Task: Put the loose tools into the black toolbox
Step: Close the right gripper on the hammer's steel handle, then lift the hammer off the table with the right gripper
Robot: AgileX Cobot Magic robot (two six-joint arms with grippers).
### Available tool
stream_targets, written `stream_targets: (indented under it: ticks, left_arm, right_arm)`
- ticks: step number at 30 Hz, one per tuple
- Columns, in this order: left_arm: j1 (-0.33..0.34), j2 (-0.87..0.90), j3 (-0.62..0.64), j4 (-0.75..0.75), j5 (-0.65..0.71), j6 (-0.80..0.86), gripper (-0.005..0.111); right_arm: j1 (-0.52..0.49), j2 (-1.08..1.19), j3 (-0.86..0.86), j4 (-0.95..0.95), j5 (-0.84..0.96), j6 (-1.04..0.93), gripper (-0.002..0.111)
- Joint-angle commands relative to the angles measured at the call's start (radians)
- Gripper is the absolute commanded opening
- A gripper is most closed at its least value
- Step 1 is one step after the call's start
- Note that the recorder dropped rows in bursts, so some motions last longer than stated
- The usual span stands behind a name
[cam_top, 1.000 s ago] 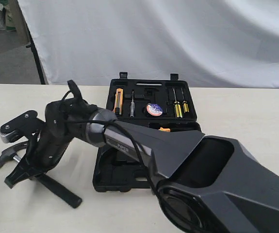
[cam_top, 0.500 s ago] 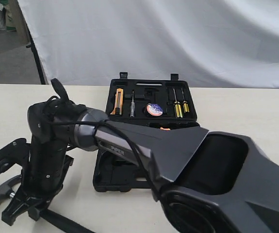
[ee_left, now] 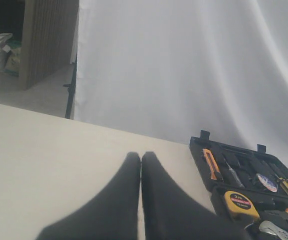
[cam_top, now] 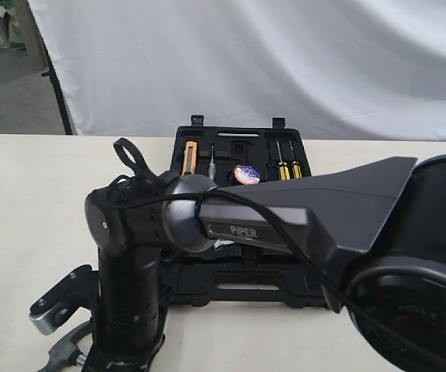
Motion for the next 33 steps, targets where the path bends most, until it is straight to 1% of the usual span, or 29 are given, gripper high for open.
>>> stream_targets:
  ticks: [1,7,14,19,21,25,26,28,33]
  left_arm:
    - [0.025,-0.003,-0.003,0.004,-0.007,-0.005,0.001]
    - [0.025,-0.003,-0.003,0.004,-0.007,-0.005,0.001]
    - [0.025,-0.003,-0.003,0.004,-0.007,-0.005,0.001]
    - [0.025,-0.003,-0.003,0.004,-0.007,-0.005,0.001]
    - [0.025,-0.003,-0.003,0.004,-0.007,-0.005,0.001]
    - [0.025,-0.003,-0.003,0.004,-0.007,-0.005,0.001]
    - [0.025,-0.003,-0.003,0.004,-0.007,-0.005,0.001]
    - [0.025,-0.003,-0.003,0.004,-0.007,-0.005,0.001]
    - [0.025,-0.003,-0.003,0.004,-0.007,-0.005,0.001]
  right_arm:
    - [0.001,0.037,0.023,-0.026,0.039,0.001,0.0]
    - [0.001,0.037,0.023,-0.026,0.039,0.016,0.0]
    - [0.001,0.037,-0.037,-0.03,0.042,0.056,0.0]
    - [0.001,0.037,-0.044,-0.057,0.048,0.06,0.0]
    - [0.001,0.037,-0.044,-0.062,0.048,0.065,0.008]
    - [0.001,0.037,-0.044,-0.063,0.048,0.094,0.036]
    - [0.001,0.037,-0.049,-0.063,0.048,0.097,0.046]
    - [0.001,0.027,-0.077,-0.066,0.048,0.08,0.05]
    - [0.003,0.011,-0.166,-0.061,0.041,0.089,0.051]
